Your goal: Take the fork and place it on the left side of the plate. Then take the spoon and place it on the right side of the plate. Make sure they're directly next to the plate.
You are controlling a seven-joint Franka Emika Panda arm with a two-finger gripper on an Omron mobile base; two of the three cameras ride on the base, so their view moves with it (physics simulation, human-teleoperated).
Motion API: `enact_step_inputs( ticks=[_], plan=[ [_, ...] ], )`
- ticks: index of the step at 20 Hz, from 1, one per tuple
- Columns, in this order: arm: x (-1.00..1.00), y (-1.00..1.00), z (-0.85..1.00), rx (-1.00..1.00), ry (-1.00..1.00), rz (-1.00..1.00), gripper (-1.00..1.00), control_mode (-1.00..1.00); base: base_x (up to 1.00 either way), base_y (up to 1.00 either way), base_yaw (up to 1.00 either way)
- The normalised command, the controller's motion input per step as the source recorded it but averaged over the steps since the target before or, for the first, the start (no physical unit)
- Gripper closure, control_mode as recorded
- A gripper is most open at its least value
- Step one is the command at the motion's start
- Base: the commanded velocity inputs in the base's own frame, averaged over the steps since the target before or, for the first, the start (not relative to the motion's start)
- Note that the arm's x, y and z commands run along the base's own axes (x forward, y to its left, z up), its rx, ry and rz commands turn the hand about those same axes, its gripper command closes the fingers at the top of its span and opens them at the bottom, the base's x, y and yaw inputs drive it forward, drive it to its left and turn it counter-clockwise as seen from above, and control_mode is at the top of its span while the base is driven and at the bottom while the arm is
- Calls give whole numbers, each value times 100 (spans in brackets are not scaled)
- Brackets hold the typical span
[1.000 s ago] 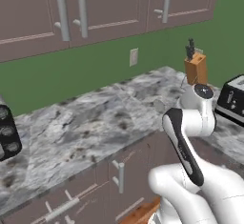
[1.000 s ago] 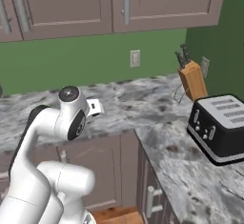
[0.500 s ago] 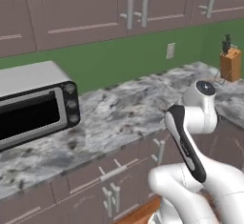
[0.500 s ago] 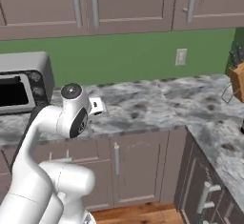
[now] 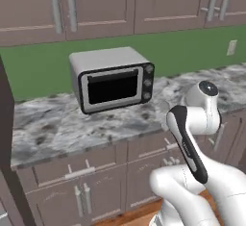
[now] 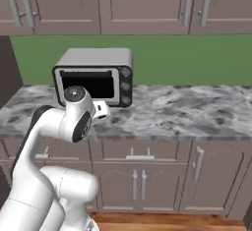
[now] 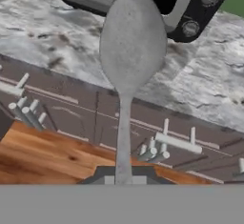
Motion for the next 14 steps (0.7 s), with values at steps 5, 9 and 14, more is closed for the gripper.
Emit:
enact_step_inputs(
  ticks=[5,9,14],
  plan=[
    [0,0,0,0,0,0,100,100,-66,91,42],
    [0,0,0,0,0,0,100,100,-60,90,44],
    [0,0,0,0,0,0,100,100,-64,85,44]
  ],
)
